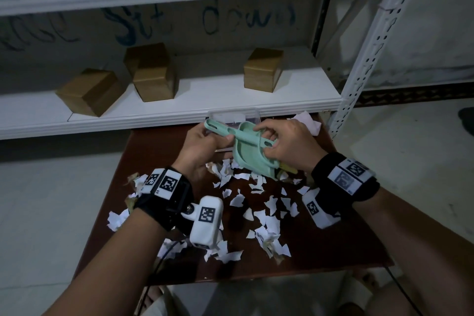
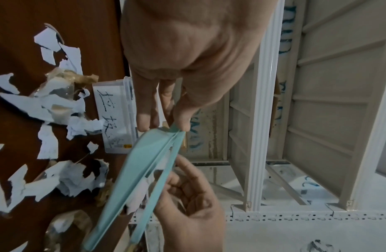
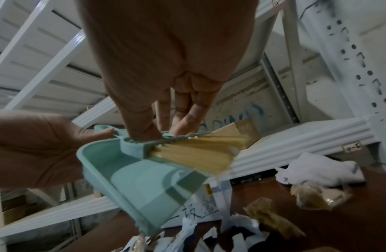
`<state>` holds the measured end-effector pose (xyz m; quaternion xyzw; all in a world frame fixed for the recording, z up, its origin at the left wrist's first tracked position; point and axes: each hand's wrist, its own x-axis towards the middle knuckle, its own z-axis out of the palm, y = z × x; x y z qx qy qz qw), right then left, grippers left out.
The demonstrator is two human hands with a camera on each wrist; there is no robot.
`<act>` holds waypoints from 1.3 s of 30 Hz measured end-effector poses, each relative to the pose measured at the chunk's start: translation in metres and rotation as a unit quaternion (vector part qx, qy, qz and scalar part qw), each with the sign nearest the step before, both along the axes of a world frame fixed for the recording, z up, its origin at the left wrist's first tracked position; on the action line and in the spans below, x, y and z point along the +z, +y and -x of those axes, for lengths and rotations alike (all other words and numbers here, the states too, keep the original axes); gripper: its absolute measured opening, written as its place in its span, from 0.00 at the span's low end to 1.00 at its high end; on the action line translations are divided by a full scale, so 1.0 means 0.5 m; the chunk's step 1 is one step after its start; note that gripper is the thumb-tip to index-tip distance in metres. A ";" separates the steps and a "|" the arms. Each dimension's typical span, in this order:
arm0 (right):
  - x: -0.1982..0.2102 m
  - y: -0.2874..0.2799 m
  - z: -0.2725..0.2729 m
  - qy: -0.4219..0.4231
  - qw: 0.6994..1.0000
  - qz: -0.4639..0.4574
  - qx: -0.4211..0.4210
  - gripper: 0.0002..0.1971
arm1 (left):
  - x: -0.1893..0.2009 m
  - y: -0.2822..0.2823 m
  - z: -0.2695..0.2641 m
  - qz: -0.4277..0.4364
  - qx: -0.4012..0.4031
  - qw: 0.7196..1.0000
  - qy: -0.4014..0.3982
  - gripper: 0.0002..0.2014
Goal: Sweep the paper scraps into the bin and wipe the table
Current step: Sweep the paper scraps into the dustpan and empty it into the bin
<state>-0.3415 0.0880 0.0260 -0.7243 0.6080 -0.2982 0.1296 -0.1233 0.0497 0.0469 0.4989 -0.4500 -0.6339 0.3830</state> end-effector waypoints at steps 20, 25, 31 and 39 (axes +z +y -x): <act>0.030 -0.025 0.077 -0.473 0.853 -0.179 -0.131 0.14 | -0.020 -0.043 -0.064 -0.031 0.044 0.998 -0.040 0.13; 0.030 -0.024 0.079 -0.444 0.873 -0.175 -0.095 0.13 | -0.016 -0.048 -0.078 -0.061 0.013 0.997 -0.047 0.12; 0.009 -0.025 0.092 -0.165 0.966 -0.118 -0.157 0.14 | -0.027 -0.039 -0.079 -0.051 -0.040 0.992 -0.104 0.15; 0.025 -0.013 0.119 -0.119 0.971 -0.097 -0.186 0.02 | -0.036 -0.041 -0.070 -0.037 -0.085 0.985 -0.145 0.14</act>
